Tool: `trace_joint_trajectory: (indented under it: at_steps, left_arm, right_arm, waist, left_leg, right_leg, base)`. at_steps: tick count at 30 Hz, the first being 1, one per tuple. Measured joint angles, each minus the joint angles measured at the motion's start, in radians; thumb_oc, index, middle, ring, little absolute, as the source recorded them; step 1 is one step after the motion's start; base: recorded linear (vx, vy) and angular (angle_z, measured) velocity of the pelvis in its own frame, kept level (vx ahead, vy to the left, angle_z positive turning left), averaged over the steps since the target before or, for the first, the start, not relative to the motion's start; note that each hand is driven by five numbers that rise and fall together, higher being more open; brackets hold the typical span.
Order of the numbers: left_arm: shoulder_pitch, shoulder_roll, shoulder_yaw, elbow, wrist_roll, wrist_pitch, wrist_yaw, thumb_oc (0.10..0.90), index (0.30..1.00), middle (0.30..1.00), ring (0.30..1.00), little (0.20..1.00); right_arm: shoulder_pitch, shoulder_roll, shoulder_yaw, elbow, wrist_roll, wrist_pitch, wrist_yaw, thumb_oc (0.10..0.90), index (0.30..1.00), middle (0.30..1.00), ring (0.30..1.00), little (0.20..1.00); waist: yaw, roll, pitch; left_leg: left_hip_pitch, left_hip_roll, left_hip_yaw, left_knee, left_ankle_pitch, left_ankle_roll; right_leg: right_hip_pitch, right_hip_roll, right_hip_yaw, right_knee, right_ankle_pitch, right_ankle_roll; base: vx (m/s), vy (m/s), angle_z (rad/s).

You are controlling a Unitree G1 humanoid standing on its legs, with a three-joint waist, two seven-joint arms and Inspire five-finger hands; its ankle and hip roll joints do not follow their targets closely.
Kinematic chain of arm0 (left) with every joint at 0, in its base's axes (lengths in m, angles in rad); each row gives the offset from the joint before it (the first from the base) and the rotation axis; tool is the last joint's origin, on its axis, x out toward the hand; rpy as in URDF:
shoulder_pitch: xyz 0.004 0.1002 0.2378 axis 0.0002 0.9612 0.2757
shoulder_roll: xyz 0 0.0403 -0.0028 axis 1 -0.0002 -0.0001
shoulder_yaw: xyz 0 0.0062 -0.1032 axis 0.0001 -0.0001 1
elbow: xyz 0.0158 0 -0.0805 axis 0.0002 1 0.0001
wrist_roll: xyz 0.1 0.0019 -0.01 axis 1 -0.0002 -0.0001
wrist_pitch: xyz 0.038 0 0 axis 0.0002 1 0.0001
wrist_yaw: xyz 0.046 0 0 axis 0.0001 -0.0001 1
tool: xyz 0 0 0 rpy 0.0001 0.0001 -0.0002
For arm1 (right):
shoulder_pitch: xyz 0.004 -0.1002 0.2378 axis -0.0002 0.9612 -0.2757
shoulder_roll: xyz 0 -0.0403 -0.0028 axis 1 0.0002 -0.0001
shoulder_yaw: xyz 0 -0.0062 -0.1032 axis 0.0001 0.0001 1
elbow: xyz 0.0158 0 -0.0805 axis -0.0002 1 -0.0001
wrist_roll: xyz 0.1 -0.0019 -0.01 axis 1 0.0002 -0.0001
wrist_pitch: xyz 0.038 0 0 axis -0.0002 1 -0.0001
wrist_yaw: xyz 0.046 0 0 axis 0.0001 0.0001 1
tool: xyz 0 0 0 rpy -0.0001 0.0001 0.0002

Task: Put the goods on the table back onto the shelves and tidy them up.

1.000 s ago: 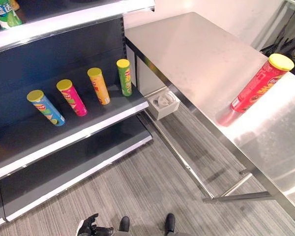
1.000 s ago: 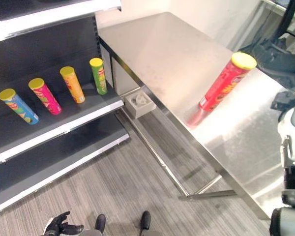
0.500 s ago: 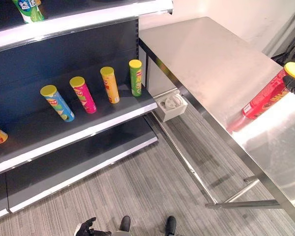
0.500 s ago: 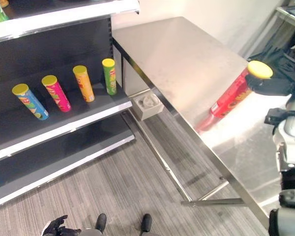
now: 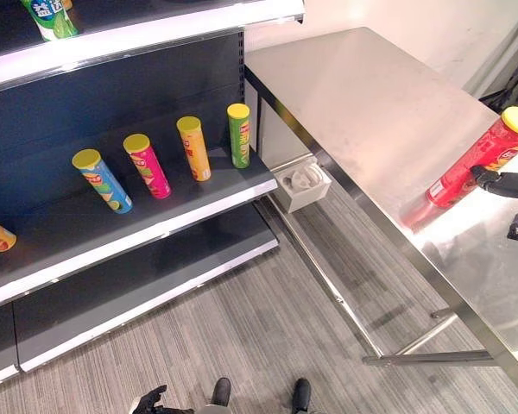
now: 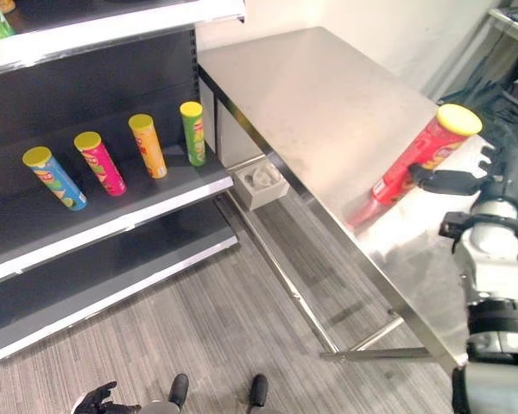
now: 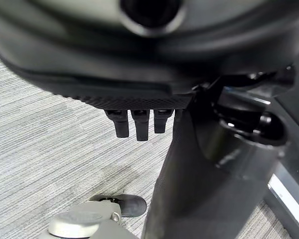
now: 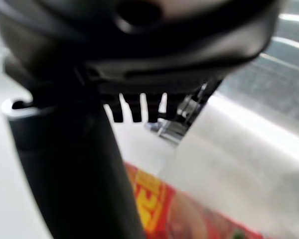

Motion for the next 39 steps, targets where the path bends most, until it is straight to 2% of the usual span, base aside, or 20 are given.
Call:
trace_joint_trajectory:
  at_steps: [5,14,15,16,18,20,29,30,32,33,34,35,36,37,39]
  left_arm:
    - [0.002,0.0,-0.009,0.003,-0.003,0.0,0.0,0.8,0.9,0.9,0.9,0.9]
    - [0.003,0.001,-0.016,0.009,-0.01,0.0,0.001,0.8,0.9,0.9,0.9,0.9]
    - [0.003,0.001,-0.016,0.008,-0.01,0.0,0.001,0.8,0.9,0.9,0.9,0.9]
    - [0.003,0.001,-0.016,0.008,-0.01,0.0,0.002,0.8,0.9,0.9,0.9,0.9]
    - [0.002,0.002,-0.016,0.008,-0.01,0.0,0.002,0.8,0.9,0.9,0.9,0.9]
    - [0.002,0.003,-0.016,0.008,-0.01,0.0,0.003,0.8,0.9,0.9,0.9,0.9]
    - [0.001,0.003,-0.014,0.007,-0.011,0.0,0.003,0.8,0.9,0.9,0.9,0.9]
    - [0.001,0.003,-0.008,0.007,-0.011,0.0,0.004,0.8,0.9,0.9,0.9,0.9]
    - [0.002,-0.003,0.027,0.005,-0.011,0.0,0.008,0.8,0.9,0.9,0.9,0.9]
    - [0.002,-0.002,0.028,0.004,-0.011,0.0,0.011,0.8,0.9,0.9,0.9,0.9]
    - [0.006,-0.013,0.038,-0.019,-0.009,0.0,0.011,0.8,0.9,0.9,0.9,0.9]
    - [0.006,-0.016,0.041,-0.02,-0.008,0.0,0.011,0.8,0.9,0.9,0.9,0.9]
    - [0.005,-0.027,0.047,-0.025,-0.007,0.0,0.013,0.8,0.9,0.9,0.9,0.9]
    - [0.005,-0.044,0.059,-0.031,-0.007,0.0,0.011,0.8,0.9,0.9,0.9,0.9]
    - [0.006,-0.054,0.045,-0.03,-0.006,0.003,0.012,0.8,0.9,0.9,0.9,0.9]
  right_arm:
    - [-0.084,0.014,0.023,0.094,0.016,0.001,-0.002,0.8,0.9,0.9,0.9,0.9]
    - [-0.143,0.014,0.028,0.104,0.016,0.002,-0.025,0.8,0.9,0.9,0.9,0.9]
    - [-0.145,0.014,0.028,0.105,0.015,0.002,-0.025,0.778,0.867,0.867,0.867,0.867]
    - [-0.148,0.014,0.028,0.107,0.015,0.002,-0.025,0.701,0.752,0.752,0.752,0.752]
    - [-0.164,0.013,0.029,0.136,0.014,0.002,-0.026,0.4,0.3,0.3,0.3,0.3]
    - [-0.18,0.012,0.047,0.178,0.014,0.004,-0.026,0.4,0.3,0.3,0.3,0.3]
    - [-0.176,0.012,0.067,0.171,0.011,0.028,-0.021,0.4,0.3,0.3,0.3,0.3]
    - [-0.143,0.012,0.058,0.103,-0.001,0.037,-0.027,0.4,0.3,0.3,0.3,0.3]
    - [0.01,0.024,0.001,-0.188,-0.066,0.034,-0.041,0.4,0.3,0.3,0.3,0.3]
    - [0.043,0.041,-0.009,-0.267,-0.087,0.028,-0.041,0.4,0.3,0.3,0.3,0.3]
    - [0.131,0.123,-0.066,-0.453,-0.151,0.02,-0.07,0.4,0.3,0.3,0.3,0.3]
    - [0.138,0.137,-0.066,-0.484,-0.153,0.017,-0.07,0.4,0.3,0.3,0.3,0.3]
    - [0.174,0.193,-0.11,-0.566,-0.18,0.018,-0.081,0.4,0.3,0.3,0.3,0.3]
    - [0.23,0.298,-0.173,-0.697,-0.2,0.01,-0.111,0.4,0.3,0.3,0.3,0.3]
    - [0.205,0.312,-0.12,-0.737,-0.227,-0.032,-0.108,0.4,0.3,0.3,0.3,0.3]
  waist:
    - [0.016,0.004,-0.002]
    - [0.032,0.003,-0.002]
    - [0.034,0.003,-0.002]
    - [0.035,0.003,-0.002]
    - [0.037,0.003,-0.002]
    - [0.039,0.003,-0.002]
    - [0.039,0.002,-0.001]
    - [0.037,0.002,-0.001]
    - [0.035,0.004,0.0]
    - [0.03,0.005,0.0]
    - [0.031,0.006,0.001]
    - [0.034,0.007,0.001]
    - [0.046,0.012,0.004]
    - [0.038,0.018,0.002]
    - [0.053,0.022,0.002]
  left_leg:
    - [-0.01,0.001,-0.017,0.0,0.006,-0.005]
    - [-0.014,0.001,-0.026,0.0,0.008,-0.006]
    - [-0.015,0.001,-0.028,0.0,0.008,-0.006]
    - [-0.016,0.0,-0.03,0.0,0.009,-0.006]
    - [-0.02,0.0,-0.038,0.0,0.011,-0.007]
    - [-0.023,0.001,-0.043,0.0,0.012,-0.008]
    - [-0.023,0.001,-0.044,0.0,0.012,-0.008]
    - [-0.023,0.001,-0.044,0.0,0.012,-0.008]
    - [-0.021,0.003,-0.044,0.0,0.012,-0.008]
    - [-0.017,0.003,-0.045,0.0,0.012,-0.008]
    - [-0.002,0.003,-0.05,0.0,0.012,-0.008]
    - [-0.001,0.002,-0.051,0.0,0.012,-0.008]
    - [-0.008,-0.005,-0.066,-0.001,0.012,-0.009]
    - [-0.002,-0.006,-0.093,-0.001,0.012,-0.01]
    - [-0.007,-0.012,-0.1,-0.001,0.014,-0.012]
  right_leg:
    - [-0.001,0.0,-0.018,0.0,0.0,0.0]
    - [-0.001,0.0,-0.024,0.0,0.0,0.0]
    - [-0.001,0.0,-0.026,0.0,0.0,0.0]
    - [-0.001,0.0,-0.029,0.0,0.0,0.0]
    - [-0.001,0.0,-0.038,0.0,-0.001,0.002]
    - [-0.001,0.0,-0.044,0.0,-0.002,0.003]
    - [-0.001,0.0,-0.045,0.0,-0.003,0.004]
    - [-0.001,0.0,-0.044,0.0,-0.004,0.004]
    - [0.001,0.003,-0.045,0.0,-0.004,0.005]
    - [0.007,0.003,-0.045,0.0,-0.005,0.005]
    - [0.028,0.002,-0.047,-0.001,-0.015,0.008]
    - [0.03,0.002,-0.049,-0.001,-0.016,0.007]
    - [0.041,0.002,-0.065,0.0,-0.02,0.009]
    - [0.056,0.0,-0.103,-0.001,-0.027,0.003]
    - [0.051,-0.01,-0.105,0.001,-0.024,0.0]
  base:
    - [0.01,-0.012,0.1]
    - [0.0,-0.001,0.01]
    - [0.01,0.0,0.05]
    - [0.01,0.002,0.05]
    - [0.0,0.003,0.11]
    - [0.0,0.004,0.08]
    - [0.0,0.0,0.0]
    - [0.0,0.0,0.0]
    - [0.0,-0.016,0.0]
    - [0.0,-0.029,0.12]
    - [-0.02,0.01,0.12]
    - [-0.02,0.028,0.21]
    - [-0.05,0.09,0.41]
    - [-0.06,0.11,0.54]
    - [-0.1,0.173,0.27]
